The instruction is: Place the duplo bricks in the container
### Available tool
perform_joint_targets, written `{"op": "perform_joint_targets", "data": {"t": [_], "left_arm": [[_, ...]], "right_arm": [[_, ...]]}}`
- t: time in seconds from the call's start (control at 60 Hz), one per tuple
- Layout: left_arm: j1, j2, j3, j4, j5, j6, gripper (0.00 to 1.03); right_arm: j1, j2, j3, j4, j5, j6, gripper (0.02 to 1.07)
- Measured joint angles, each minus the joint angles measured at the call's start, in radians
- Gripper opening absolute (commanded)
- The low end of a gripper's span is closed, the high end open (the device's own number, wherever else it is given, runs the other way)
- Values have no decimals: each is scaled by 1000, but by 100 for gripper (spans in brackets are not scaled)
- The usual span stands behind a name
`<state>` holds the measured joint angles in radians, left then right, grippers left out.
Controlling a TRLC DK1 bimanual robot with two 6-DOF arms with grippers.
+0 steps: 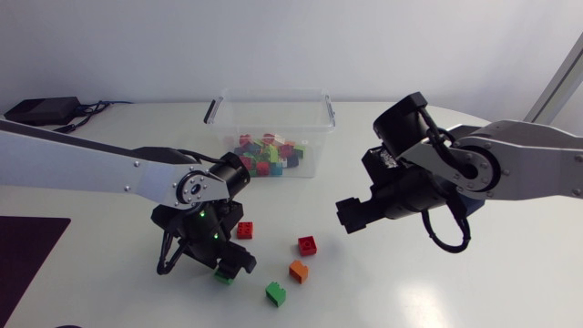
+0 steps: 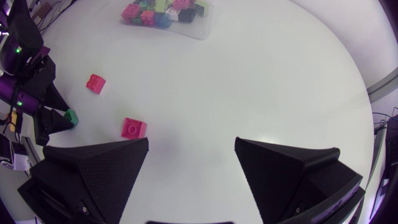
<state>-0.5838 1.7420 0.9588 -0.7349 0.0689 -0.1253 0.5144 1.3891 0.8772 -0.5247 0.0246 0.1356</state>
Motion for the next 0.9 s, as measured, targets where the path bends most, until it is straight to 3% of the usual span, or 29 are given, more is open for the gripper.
{"op": "perform_joint_targets", "data": {"t": [0.083,0.15,0.25,0.417,0.9], "left_arm": [[-4,5,0,8,7,-6,36],[-13,11,0,11,9,-6,24],[-18,10,0,11,9,-6,22],[-6,-11,-11,16,35,6,21],[173,-253,96,92,55,20,21]], "right_arm": [[2,10,1,0,3,0,102],[11,27,11,-7,2,0,102],[47,71,34,-11,2,4,102],[107,187,93,-60,-2,30,102],[174,459,373,-209,-97,116,95]]}}
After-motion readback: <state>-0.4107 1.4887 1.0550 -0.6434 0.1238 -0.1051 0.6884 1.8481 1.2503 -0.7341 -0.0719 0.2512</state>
